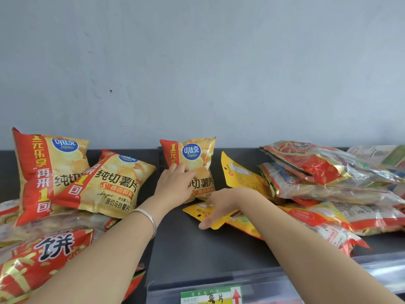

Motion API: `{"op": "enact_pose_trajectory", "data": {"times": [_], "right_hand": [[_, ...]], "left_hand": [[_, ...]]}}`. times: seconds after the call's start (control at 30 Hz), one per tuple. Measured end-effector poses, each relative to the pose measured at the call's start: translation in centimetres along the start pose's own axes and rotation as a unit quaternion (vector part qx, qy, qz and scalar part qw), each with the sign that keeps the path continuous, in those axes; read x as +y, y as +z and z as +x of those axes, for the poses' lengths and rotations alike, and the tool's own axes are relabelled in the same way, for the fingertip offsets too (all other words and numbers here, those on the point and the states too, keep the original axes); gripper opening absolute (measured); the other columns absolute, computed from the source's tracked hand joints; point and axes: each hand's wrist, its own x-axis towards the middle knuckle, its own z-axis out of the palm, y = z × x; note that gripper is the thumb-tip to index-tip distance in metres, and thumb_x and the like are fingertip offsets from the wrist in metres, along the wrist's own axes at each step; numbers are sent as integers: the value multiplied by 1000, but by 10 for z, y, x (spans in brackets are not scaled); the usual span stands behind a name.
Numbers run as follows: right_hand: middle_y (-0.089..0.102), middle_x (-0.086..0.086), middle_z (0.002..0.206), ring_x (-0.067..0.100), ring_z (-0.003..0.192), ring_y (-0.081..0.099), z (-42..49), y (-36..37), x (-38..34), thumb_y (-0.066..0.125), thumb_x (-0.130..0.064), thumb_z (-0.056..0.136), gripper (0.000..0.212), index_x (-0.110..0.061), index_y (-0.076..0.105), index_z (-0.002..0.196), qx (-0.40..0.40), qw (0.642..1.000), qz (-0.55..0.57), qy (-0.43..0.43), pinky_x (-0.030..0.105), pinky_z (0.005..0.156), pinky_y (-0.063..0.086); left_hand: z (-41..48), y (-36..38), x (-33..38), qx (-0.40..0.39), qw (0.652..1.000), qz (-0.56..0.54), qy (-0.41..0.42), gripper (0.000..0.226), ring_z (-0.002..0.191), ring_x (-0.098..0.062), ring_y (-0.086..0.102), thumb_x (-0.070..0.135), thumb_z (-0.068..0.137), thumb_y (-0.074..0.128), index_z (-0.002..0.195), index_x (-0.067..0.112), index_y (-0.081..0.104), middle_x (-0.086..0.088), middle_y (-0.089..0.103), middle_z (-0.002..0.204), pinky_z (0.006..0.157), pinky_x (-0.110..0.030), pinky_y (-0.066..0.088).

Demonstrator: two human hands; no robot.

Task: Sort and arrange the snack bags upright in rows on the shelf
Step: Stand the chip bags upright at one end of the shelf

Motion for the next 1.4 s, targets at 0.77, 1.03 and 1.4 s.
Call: {"op": "enact_pose_trajectory", "data": {"times": [0.77, 1.03, 1.4], "right_hand": [[64, 5, 97, 32, 87, 62, -60, -44, -37, 44, -14, 94, 23, -21, 65, 101, 428, 893, 16, 137, 31, 64, 44], [67, 9, 79, 29, 68, 59, -77, -61, -21, 50, -13, 92, 20, -9, 69, 96, 564, 800, 167, 116, 33, 55, 47], [58, 7, 127, 25, 109, 60, -60, -22, 34, 72, -34, 83, 58, -21, 38, 128, 457, 684, 560, 97, 48, 93, 51]], "left_hand": [[-6, -27, -13, -63, 895, -430, -100, 59, 117, -27, 49, 22, 83, 69, 132, 26, 35, 1, 53, 115, 102, -52, 37], [-3, -28, 10, -96, 827, -545, -96, 85, 123, -26, 46, 25, 81, 72, 146, 29, 18, -6, 45, 136, 91, -36, 41], [16, -19, 37, -6, 847, -514, -135, 31, 100, -21, 60, 23, 83, 70, 111, 16, 56, -1, 64, 106, 82, -33, 47]]}}
